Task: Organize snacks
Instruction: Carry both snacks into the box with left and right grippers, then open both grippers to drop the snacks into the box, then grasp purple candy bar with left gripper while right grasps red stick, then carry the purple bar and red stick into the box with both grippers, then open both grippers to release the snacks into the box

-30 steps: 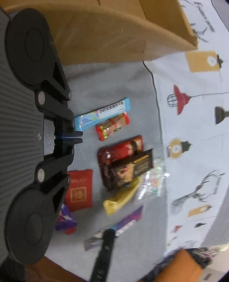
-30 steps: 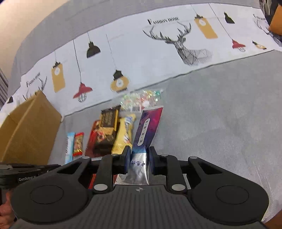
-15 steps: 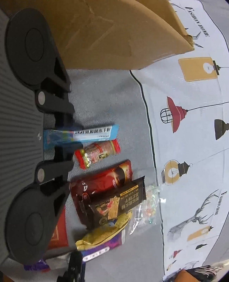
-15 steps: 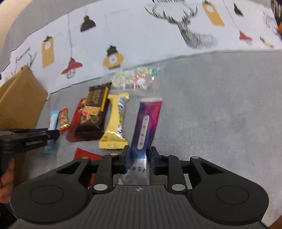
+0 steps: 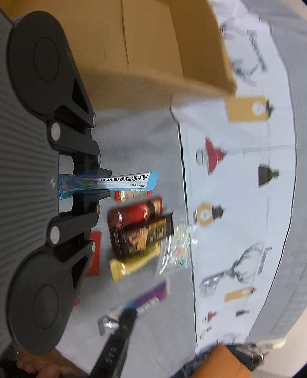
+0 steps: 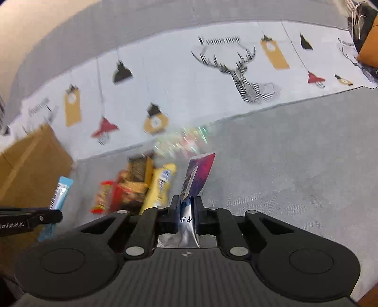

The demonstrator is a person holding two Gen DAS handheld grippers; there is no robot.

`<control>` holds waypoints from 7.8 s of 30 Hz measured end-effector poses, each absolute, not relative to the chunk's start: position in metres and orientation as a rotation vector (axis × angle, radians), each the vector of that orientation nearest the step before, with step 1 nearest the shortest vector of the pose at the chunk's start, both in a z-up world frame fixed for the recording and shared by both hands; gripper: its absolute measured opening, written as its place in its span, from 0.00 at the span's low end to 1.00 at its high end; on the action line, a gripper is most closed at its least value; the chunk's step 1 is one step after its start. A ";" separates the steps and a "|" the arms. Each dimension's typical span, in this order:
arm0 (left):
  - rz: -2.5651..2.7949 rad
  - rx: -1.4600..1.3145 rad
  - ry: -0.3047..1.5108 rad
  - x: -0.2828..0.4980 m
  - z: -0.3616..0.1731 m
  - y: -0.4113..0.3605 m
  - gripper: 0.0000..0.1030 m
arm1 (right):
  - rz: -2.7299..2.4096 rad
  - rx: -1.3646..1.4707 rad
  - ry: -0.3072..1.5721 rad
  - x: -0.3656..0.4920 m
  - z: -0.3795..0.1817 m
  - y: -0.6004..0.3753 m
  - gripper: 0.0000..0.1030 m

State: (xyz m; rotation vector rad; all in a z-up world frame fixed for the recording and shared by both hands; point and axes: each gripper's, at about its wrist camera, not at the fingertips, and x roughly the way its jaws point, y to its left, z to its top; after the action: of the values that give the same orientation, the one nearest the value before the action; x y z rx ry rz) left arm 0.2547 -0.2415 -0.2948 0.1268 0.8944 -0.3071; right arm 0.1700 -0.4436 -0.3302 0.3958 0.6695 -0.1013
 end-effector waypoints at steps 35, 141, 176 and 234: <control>-0.158 -0.193 0.600 0.207 -0.152 0.047 0.10 | 0.358 0.151 0.474 0.172 -0.126 -0.103 0.12; -0.505 0.202 0.959 0.255 -0.380 -0.260 0.31 | -0.101 0.336 0.858 0.143 -0.382 -0.404 0.18; -0.327 0.020 0.647 0.155 -0.153 -0.104 0.26 | 0.211 0.356 0.431 0.094 -0.180 -0.262 0.10; -0.204 -0.176 0.860 0.238 -0.235 0.013 0.83 | 0.197 0.359 0.700 0.191 -0.244 -0.170 0.51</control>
State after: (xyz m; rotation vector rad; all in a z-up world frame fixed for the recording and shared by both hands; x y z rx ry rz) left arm 0.2381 0.0127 -0.2350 -0.1762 0.8601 -0.2037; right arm 0.1909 -0.1699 -0.2442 0.3592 0.7005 0.1974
